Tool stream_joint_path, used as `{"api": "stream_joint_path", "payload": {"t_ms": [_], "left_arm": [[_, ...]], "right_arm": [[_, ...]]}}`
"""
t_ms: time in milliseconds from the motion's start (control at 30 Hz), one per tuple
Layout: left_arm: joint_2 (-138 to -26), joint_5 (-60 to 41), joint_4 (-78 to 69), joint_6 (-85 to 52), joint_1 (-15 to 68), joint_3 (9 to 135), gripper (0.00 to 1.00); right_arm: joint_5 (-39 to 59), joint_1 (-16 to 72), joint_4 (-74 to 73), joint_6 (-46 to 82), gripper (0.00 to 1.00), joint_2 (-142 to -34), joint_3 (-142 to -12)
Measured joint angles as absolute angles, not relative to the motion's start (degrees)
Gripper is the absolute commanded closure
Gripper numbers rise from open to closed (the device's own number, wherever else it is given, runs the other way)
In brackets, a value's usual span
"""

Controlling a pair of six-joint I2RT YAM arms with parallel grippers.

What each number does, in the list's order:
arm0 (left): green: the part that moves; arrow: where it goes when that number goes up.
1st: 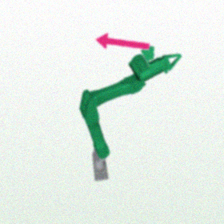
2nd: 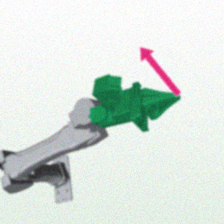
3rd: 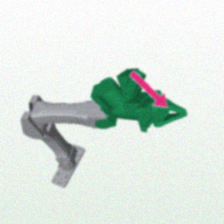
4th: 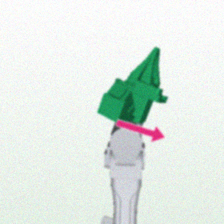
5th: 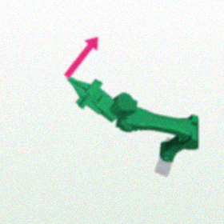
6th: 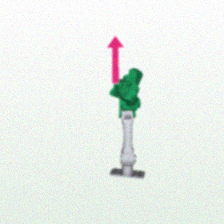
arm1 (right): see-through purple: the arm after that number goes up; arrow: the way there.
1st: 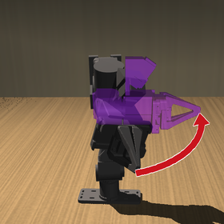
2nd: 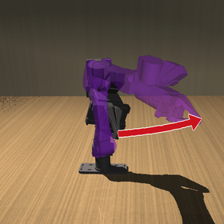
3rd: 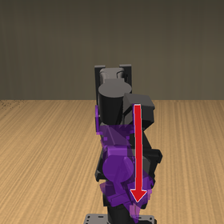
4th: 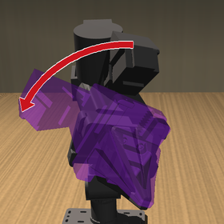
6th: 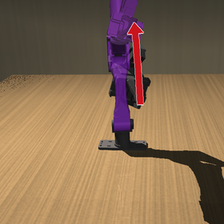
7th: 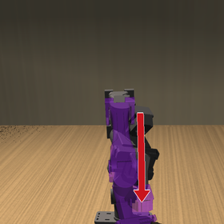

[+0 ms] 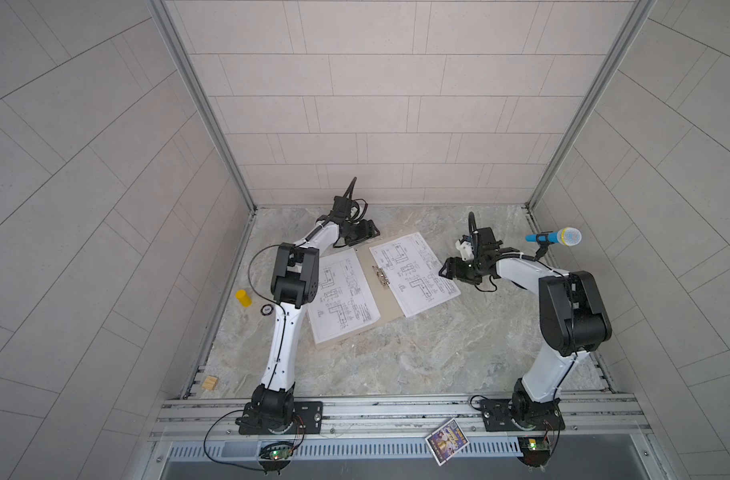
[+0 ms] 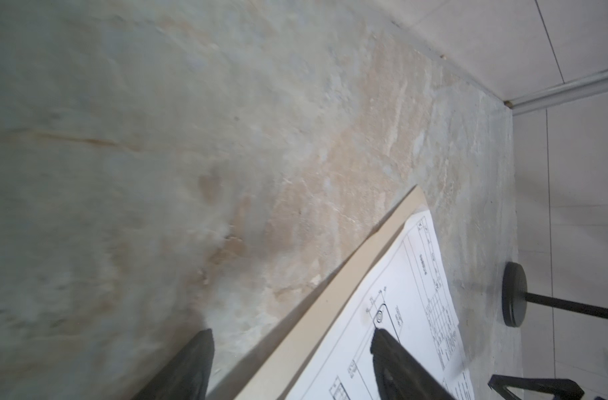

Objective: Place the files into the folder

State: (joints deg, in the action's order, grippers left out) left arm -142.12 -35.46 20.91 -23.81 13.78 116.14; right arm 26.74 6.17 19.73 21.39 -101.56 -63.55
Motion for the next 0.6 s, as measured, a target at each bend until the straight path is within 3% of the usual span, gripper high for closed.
{"api": "stream_joint_path", "payload": {"t_ms": [600], "left_arm": [[-139.06, -43.55, 21.30, -20.80, 18.70, 109.82, 0.23]], "right_arm": [[26.76, 4.80, 19.51, 21.30, 0.25, -95.81, -56.05]]}}
